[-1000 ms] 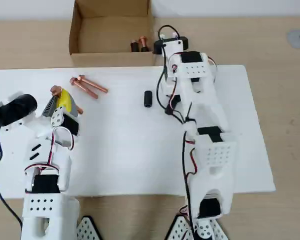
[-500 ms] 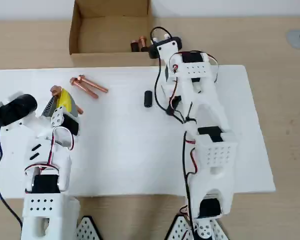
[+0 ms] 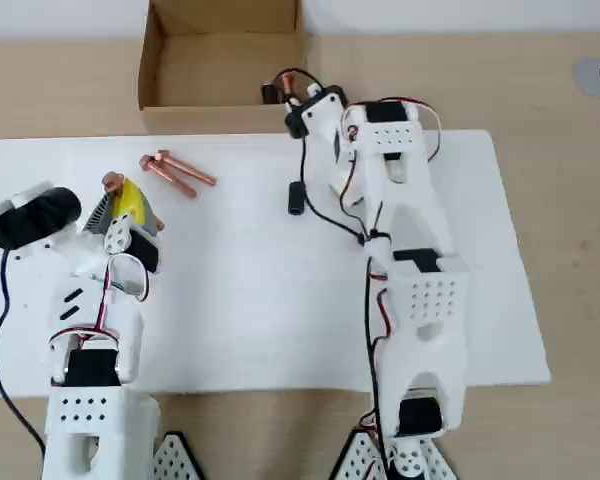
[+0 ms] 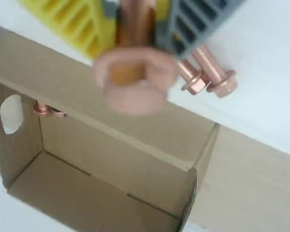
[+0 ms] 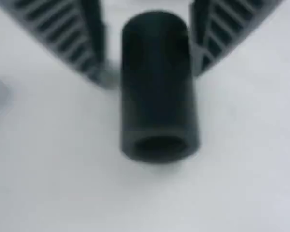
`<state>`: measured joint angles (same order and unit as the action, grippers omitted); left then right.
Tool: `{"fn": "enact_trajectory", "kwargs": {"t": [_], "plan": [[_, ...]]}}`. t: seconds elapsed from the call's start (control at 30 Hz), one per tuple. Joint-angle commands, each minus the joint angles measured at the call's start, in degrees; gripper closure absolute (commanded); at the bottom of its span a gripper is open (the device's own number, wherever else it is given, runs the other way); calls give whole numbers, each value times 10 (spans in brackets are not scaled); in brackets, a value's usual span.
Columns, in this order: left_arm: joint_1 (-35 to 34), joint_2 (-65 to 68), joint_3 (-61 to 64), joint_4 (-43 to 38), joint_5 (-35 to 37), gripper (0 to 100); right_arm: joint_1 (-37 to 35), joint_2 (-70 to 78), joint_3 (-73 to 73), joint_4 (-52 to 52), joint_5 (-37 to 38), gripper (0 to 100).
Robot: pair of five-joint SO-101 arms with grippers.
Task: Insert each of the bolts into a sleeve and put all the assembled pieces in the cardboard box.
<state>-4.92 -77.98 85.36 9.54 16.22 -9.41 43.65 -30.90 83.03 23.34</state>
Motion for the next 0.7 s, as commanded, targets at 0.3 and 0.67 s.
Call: {"fn": "enact_trajectory", "kwargs": {"t": [0.3, 0.67], "plan": [[7, -14, -4, -13, -4, 991, -21, 0, -88, 82, 27, 969], [9, -15, -4, -13, 51, 991, -67, -9, -369, 195, 4, 970]]}}
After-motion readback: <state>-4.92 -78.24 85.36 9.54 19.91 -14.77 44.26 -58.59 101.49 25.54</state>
